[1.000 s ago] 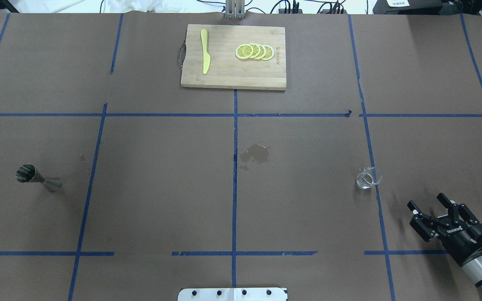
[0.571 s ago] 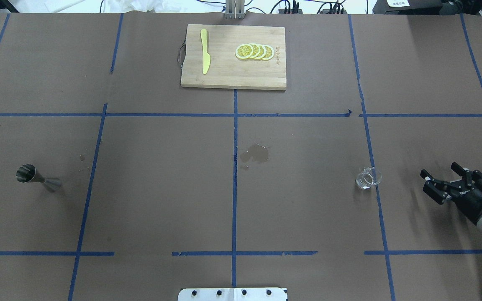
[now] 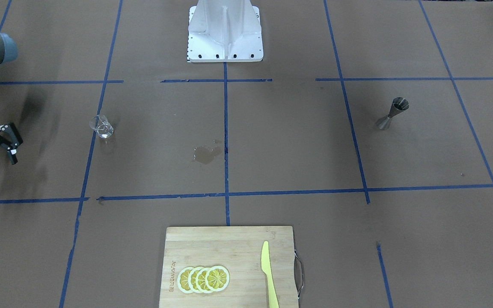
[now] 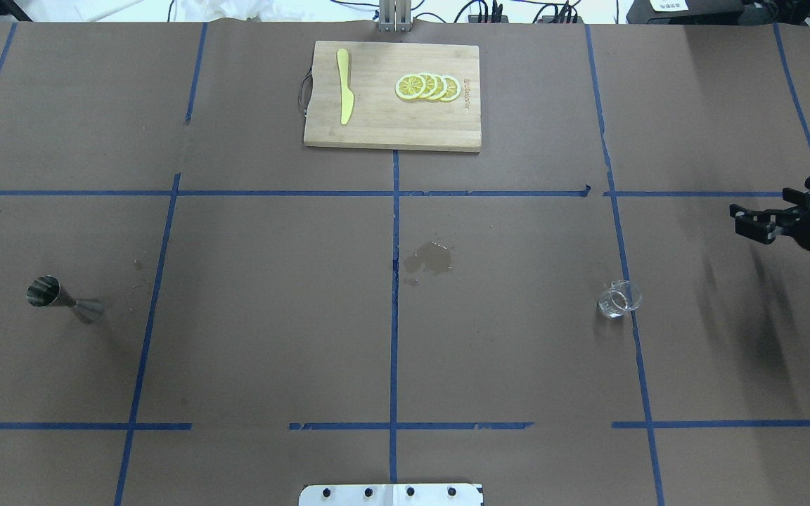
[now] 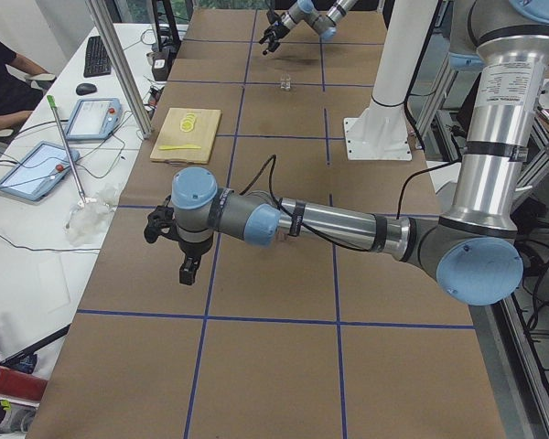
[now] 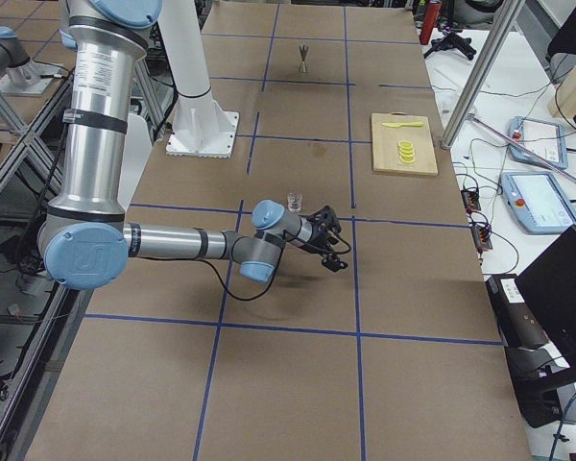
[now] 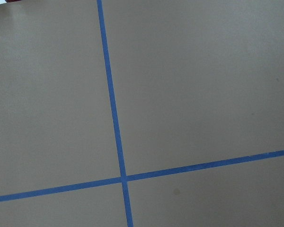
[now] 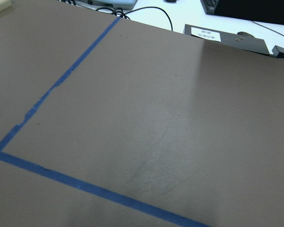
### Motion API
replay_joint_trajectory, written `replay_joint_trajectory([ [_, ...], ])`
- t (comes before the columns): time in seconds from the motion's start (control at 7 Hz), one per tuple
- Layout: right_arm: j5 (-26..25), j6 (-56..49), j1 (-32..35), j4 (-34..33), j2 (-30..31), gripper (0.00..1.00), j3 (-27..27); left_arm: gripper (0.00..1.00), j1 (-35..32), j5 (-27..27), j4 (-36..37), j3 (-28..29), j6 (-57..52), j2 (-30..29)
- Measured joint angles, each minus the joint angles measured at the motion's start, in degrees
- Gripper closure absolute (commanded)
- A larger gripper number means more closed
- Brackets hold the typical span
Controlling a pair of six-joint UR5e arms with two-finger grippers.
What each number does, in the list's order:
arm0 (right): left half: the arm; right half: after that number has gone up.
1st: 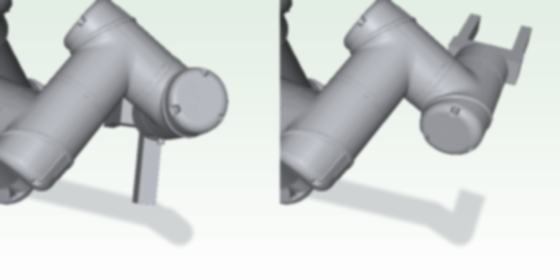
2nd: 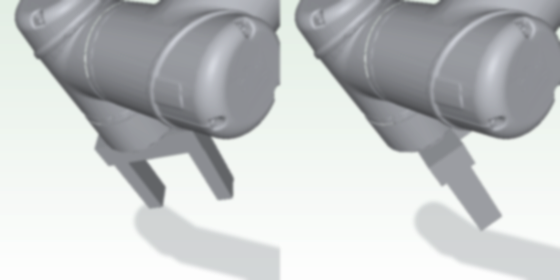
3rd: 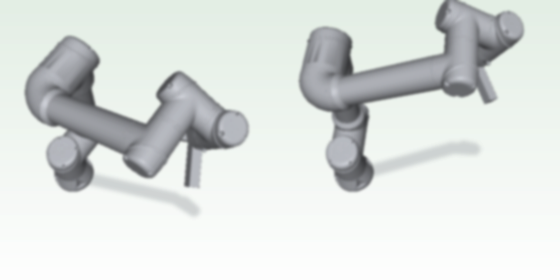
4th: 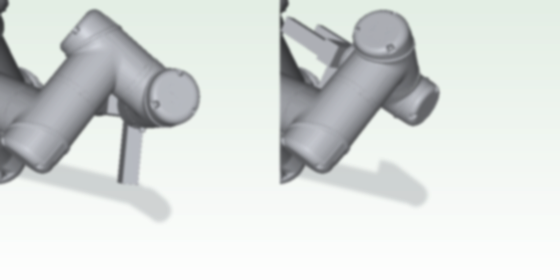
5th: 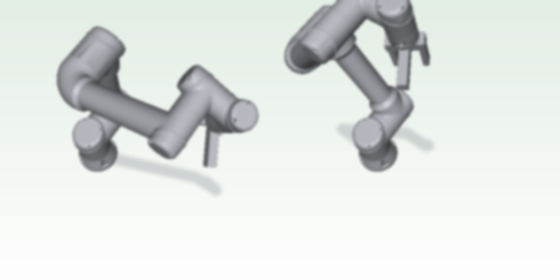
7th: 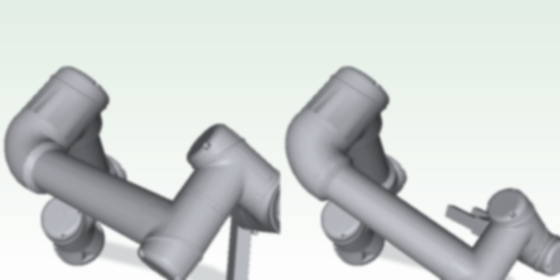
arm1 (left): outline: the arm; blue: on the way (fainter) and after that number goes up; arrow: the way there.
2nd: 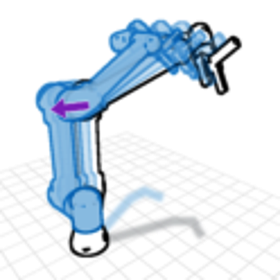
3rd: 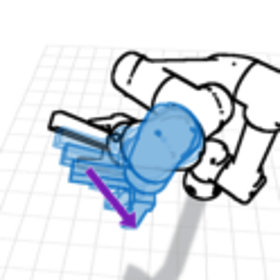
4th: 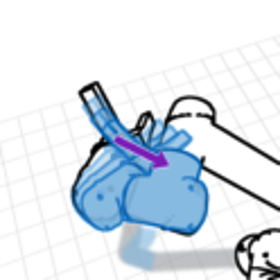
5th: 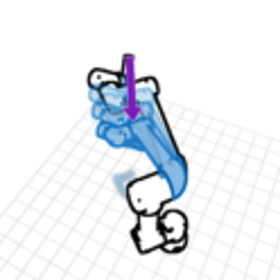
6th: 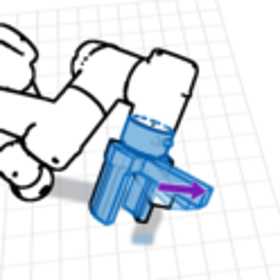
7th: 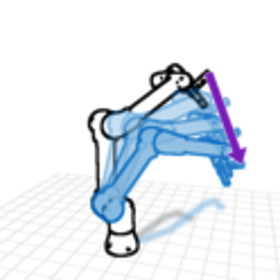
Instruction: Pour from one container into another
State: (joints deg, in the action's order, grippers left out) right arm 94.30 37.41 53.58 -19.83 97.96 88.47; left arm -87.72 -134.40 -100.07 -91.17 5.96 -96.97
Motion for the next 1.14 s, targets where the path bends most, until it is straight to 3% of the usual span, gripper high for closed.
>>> replay_joint_trajectory([
  [0.29, 17.72, -15.19, 13.51, -13.22, -2.18, 0.00, 0.02, 0.00, 0.00, 0.01, -0.98, 0.93, -0.02, 1.24],
  [0.57, 30.27, -35.35, 23.66, -30.91, -2.78, 0.00, 0.26, 0.00, 0.00, -0.02, -3.57, 0.96, -0.06, 3.33],
  [0.86, 36.72, -48.09, 29.49, -51.05, -4.05, 0.00, 3.19, 0.00, -0.01, 0.09, -3.70, 0.85, 0.03, 3.70],
  [1.14, 37.95, -51.07, 31.92, -74.48, -9.97, 0.00, 7.58, 0.00, -0.07, 0.29, -0.72, -0.74, 0.04, 4.83],
])
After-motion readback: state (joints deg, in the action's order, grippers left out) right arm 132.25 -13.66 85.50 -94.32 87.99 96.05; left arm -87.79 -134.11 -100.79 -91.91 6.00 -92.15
